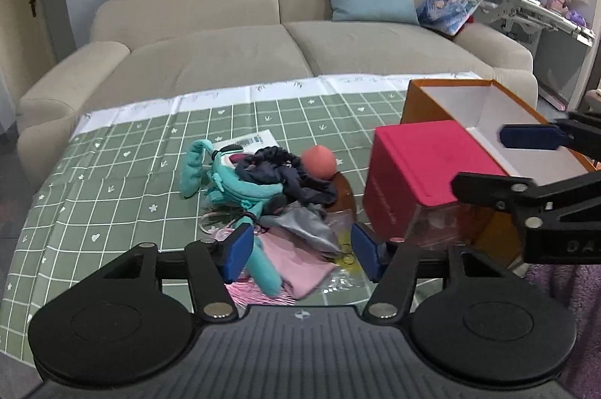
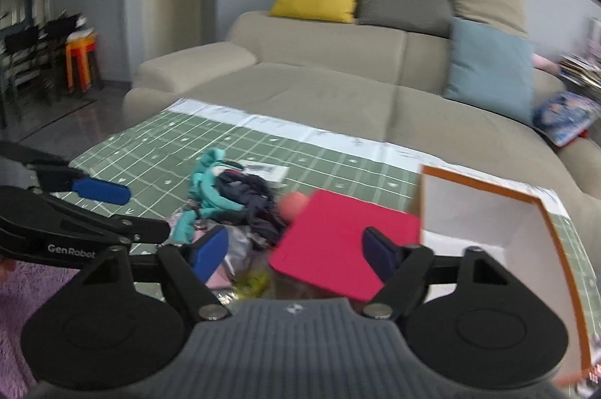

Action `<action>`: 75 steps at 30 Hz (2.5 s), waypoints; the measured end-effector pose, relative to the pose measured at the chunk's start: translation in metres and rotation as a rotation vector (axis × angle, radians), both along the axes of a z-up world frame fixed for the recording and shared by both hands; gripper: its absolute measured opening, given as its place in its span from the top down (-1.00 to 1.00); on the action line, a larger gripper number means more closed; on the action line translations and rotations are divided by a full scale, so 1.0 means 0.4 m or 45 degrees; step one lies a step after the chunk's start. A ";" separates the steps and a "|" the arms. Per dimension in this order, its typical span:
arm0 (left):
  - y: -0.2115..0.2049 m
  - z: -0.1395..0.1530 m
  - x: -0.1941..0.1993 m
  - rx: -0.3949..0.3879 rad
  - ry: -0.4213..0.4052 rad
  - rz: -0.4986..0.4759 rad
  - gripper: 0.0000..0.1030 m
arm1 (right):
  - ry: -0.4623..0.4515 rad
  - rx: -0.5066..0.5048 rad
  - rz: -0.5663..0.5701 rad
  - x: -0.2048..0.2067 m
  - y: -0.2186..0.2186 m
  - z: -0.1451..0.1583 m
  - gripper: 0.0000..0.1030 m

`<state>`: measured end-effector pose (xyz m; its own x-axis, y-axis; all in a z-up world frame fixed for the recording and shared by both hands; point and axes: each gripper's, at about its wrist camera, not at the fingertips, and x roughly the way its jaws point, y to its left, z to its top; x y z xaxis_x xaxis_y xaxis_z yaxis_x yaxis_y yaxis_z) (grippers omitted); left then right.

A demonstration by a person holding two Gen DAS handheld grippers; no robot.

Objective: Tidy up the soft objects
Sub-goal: 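Grasp the teal plush doll with the left tool while the right tool grasps the navy cloth, then lift the teal doll and navy cloth and carry both toward the white box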

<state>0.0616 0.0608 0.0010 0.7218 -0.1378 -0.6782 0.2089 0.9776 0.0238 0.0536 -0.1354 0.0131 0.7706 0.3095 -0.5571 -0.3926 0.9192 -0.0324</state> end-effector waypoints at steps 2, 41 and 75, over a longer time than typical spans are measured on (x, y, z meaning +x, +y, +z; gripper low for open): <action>0.024 -0.001 0.029 -0.022 0.032 -0.002 -0.35 | 0.029 -0.011 0.055 0.042 0.033 -0.001 -0.35; 0.292 -0.126 0.444 -0.308 0.405 -0.099 -0.32 | 0.910 0.138 0.030 0.649 0.276 -0.238 0.83; 0.224 -0.101 0.459 -0.421 0.307 0.156 0.61 | 0.784 0.153 0.059 0.587 0.240 -0.151 0.86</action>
<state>0.2451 0.1505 -0.0393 0.5727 -0.2993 -0.7632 0.0524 0.9424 -0.3303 0.2883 -0.0392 -0.0473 0.3038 0.4228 -0.8538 -0.3462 0.8839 0.3145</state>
